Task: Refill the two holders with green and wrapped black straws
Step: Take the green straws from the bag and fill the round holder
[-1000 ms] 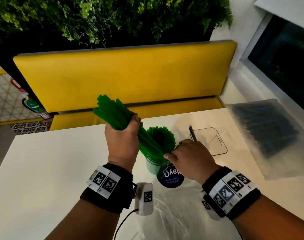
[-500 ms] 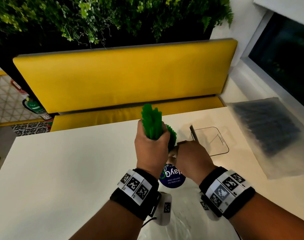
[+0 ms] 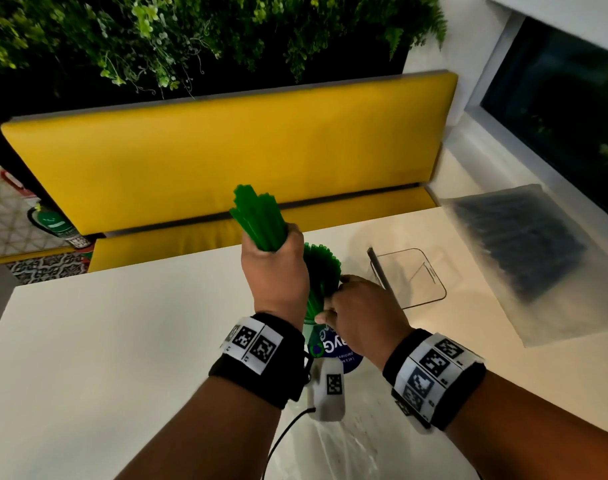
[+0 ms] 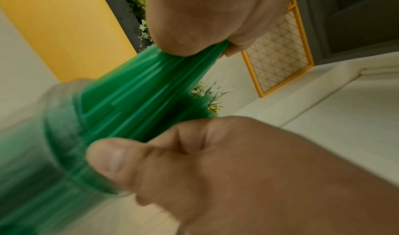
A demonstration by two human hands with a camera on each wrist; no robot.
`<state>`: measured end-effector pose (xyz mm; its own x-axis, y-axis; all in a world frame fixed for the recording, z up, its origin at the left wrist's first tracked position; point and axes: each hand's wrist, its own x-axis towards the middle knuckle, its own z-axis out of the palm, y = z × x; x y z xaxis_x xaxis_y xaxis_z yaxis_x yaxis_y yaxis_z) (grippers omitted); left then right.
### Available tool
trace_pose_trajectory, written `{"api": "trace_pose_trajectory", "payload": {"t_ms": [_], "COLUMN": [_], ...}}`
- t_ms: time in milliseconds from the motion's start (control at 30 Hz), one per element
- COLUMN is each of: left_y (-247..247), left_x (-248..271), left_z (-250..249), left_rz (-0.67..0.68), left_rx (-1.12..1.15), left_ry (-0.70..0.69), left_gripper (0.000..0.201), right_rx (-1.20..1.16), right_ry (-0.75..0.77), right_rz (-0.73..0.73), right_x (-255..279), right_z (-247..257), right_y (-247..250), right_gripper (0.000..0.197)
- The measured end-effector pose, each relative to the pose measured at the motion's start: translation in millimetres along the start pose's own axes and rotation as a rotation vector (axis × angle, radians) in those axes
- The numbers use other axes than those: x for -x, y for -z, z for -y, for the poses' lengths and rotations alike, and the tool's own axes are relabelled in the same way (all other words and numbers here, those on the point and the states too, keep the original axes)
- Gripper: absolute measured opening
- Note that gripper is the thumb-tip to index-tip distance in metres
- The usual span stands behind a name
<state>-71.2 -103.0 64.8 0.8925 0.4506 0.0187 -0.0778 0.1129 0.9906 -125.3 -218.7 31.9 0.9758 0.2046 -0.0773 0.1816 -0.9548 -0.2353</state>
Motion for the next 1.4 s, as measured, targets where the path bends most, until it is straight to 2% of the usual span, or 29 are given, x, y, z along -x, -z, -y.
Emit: {"api": "trace_pose_trajectory", "payload": {"t_ms": [100, 167, 267, 333, 400, 533, 633, 667, 700, 767, 833, 900, 967, 1033, 1067, 1133, 1200, 1233, 1300, 1333, 1400], "left_y": [10.7, 19.7, 31.4, 36.9, 40.1, 55.0, 70.0, 71.8, 70.5, 58.1, 37.4, 25.4, 30.5, 37.2, 35.3, 28.7, 17.7, 12.8, 10.1, 10.3, 7.8], "left_x": [5.7, 13.5, 14.8, 8.8, 2.7, -6.9, -15.8, -18.1, -20.7, -21.1, -17.7, -11.2, -7.7, -17.9, -23.1, -28.8, -22.2, -14.2, -0.8, -0.8, -8.4], "left_z": [13.9, 25.1, 44.7, 50.6, 47.8, 20.6, -12.6, -26.6, -40.2, -61.6, -58.9, -28.3, 11.5, 21.1, 14.9, -3.8, -15.2, -14.0, 1.1, 6.8, 5.0], "left_rz": [0.063, 0.226, 0.401, 0.438, 0.516, 0.764, 0.806, 0.795, 0.772, 0.731, 0.741, 0.853, 0.994, 1.044, 1.030, 0.913, 0.817, 0.844, 0.998, 1.047, 1.087], "left_rx": [-0.061, -0.187, -0.634, -0.764, -0.752, -0.669, -0.607, -0.559, -0.507, -0.502, -0.684, -1.000, -1.239, -1.216, -1.145, -1.007, -1.033, -1.162, -1.460, -1.518, -1.487], "left_ry": [-0.034, -0.092, -0.392, -0.464, -0.432, -0.321, -0.175, -0.147, -0.166, -0.366, -0.665, -0.802, -0.799, -0.797, -0.820, -0.841, -0.822, -0.807, -0.793, -0.805, -0.807], "left_gripper": [0.020, 0.016, 0.020, 0.034, 0.047, 0.086, 0.116, 0.119, 0.114, 0.091, 0.073, 0.066, 0.062, 0.063, 0.064, 0.066, 0.065, 0.063, 0.054, 0.047, 0.035], "right_rx": [0.000, 0.031, 0.053, 0.054, 0.029, 0.048, 0.034, 0.016, 0.002, -0.024, -0.024, -0.012, -0.006, 0.008, 0.010, -0.006, -0.033, -0.043, -0.076, -0.086, -0.064], "right_ry": [0.002, 0.011, 0.032, 0.027, 0.021, 0.027, -0.011, -0.021, -0.025, -0.034, -0.032, -0.014, -0.020, -0.025, -0.030, -0.047, -0.059, -0.072, -0.107, -0.110, -0.078], "right_rz": [-0.012, -0.030, -0.049, -0.053, -0.061, -0.033, -0.036, -0.025, -0.019, -0.030, -0.017, -0.013, -0.050, -0.052, -0.045, -0.015, -0.005, -0.004, 0.007, 0.009, 0.001], "right_x": [-0.8, -1.6, -3.5, -3.8, -3.4, 0.6, 1.2, 0.8, 0.1, -0.8, 0.4, 2.9, 5.0, 4.2, 4.6, 4.4, 5.9, 7.0, 9.3, 10.3, 11.4], "right_z": [0.1, 0.5, 0.2, 0.5, -0.6, -3.0, -1.8, -2.3, -2.8, -4.6, -4.7, -4.1, -3.8, -3.7, -4.9, -3.8, -3.6, -4.0, -3.5, -3.7, -4.1], "right_y": [-1.6, -4.0, -7.5, -8.4, -9.2, -10.9, -9.2, -10.8, -11.8, -13.3, -11.6, -9.7, -8.9, -9.9, -10.9, -9.8, -10.6, -11.5, -12.3, -12.5, -10.7], "right_gripper": [0.034, 0.032, 0.031, 0.028, 0.027, 0.027, 0.034, 0.036, 0.037, 0.038, 0.039, 0.036, 0.030, 0.031, 0.031, 0.032, 0.032, 0.031, 0.029, 0.029, 0.028]}}
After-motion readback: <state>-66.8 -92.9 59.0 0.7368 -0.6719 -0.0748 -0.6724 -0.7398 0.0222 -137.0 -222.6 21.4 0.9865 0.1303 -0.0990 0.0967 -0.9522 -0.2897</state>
